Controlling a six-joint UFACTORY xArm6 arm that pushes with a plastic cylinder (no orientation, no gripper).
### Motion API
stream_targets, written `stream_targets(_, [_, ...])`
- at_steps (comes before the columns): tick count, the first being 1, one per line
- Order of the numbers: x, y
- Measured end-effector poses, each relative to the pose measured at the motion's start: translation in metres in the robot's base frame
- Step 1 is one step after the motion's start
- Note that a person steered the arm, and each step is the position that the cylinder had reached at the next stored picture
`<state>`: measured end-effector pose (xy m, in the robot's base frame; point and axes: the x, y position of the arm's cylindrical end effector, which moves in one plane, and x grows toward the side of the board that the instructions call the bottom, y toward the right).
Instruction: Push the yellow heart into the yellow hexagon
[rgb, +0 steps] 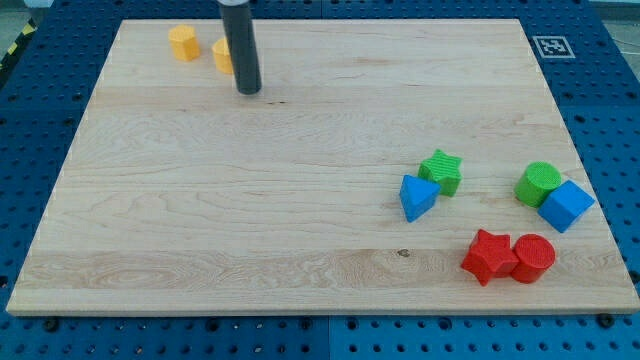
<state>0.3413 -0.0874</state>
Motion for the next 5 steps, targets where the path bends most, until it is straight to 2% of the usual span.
stream_targets(1, [0.0,0.012])
stream_targets(2, [-0.018,0.034])
stream_targets(4, [-0.048,-0.011])
stream_targets(5, [-0.048,-0.011])
